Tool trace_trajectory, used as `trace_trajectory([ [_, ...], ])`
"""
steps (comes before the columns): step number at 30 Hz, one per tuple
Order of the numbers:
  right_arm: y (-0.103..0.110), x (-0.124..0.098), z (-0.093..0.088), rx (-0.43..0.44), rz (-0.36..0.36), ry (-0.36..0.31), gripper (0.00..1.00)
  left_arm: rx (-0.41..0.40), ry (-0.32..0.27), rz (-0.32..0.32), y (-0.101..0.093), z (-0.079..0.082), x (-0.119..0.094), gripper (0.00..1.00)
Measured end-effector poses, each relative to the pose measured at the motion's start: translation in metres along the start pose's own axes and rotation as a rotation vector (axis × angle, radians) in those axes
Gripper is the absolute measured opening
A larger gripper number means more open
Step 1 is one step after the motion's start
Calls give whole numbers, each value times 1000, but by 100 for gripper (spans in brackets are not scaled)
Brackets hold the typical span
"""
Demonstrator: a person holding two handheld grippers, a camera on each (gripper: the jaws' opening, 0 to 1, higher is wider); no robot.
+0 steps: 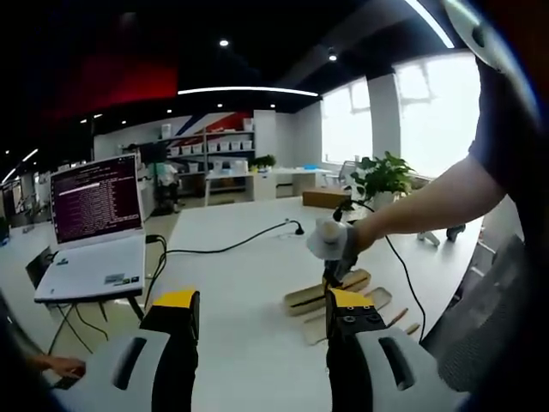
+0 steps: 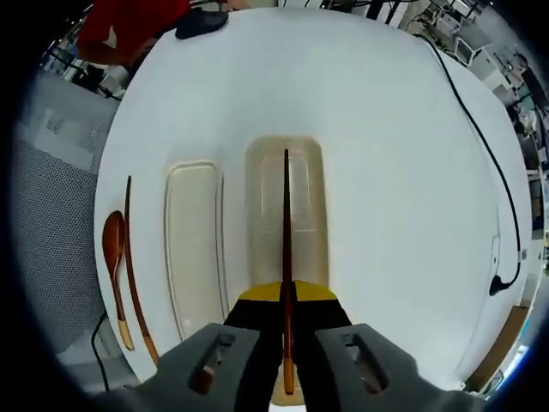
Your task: Arrange the utensils inside the cutlery case until each visible utensil rests in its matching compartment.
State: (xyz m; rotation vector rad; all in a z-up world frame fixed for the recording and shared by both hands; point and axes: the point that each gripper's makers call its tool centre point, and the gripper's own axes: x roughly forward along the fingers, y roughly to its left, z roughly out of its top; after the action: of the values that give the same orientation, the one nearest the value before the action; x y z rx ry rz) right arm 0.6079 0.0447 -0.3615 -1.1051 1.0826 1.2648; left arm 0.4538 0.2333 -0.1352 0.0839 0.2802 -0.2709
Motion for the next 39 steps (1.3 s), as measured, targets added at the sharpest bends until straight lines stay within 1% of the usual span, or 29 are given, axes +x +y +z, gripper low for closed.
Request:
trace_trajectory([
  [4, 1, 0, 0, -21, 11, -1, 0, 2, 0, -2, -1, 0, 0, 61],
  [7, 0, 0, -1, -15, -1, -13, 0, 1, -1, 0, 0, 0, 0, 61],
  [9, 2, -2, -1, -20, -9, -24, 2, 3, -1, 0, 0, 1, 0, 61],
  [11, 3, -6, -1, -7, -7, -42, 5, 4, -2, -1, 0, 1, 0, 61],
  [13, 1, -11, -1, 8, -26, -62, 9, 3, -2, -5, -1, 1, 0, 61],
  [15, -2, -17, 1, 49, -52, -97, 11, 8, -2, -7, -2, 1, 0, 61],
  [18, -5, -28, 4, 121, -72, -173, 10, 8, -2, -8, -2, 1, 0, 61],
  [22, -9, -38, 2, 168, -121, -215, 10, 12, -2, -7, -2, 1, -1, 61],
  [23, -7, -40, 0, 158, -118, -222, 9, 13, -2, -7, -2, 1, -1, 61],
  [24, -4, -41, -1, 172, -119, -235, 9, 13, -3, -7, -1, 1, -1, 61],
  [27, -4, -45, -5, 218, -151, -261, 9, 15, -3, -4, 0, 0, -1, 61],
  [29, -5, -48, -4, 258, -172, -302, 10, 18, -3, -3, 1, -1, -1, 61],
  [32, -1, -53, -4, 288, -178, -337, 10, 25, -1, -4, 1, -2, 0, 61],
  [35, 1, -61, 1, 365, -192, -422, 12, 29, -2, -1, 2, -2, -1, 61],
  [36, 2, -64, 2, 404, -191, -457, 12, 29, -3, 2, 3, -2, -1, 61],
  [38, 3, -68, 3, 432, -197, -493, 12, 28, -4, 5, 4, -2, -1, 61],
  [39, 5, -70, 1, 430, -203, -495, 13, 29, -3, 6, 4, -2, -1, 61],
])
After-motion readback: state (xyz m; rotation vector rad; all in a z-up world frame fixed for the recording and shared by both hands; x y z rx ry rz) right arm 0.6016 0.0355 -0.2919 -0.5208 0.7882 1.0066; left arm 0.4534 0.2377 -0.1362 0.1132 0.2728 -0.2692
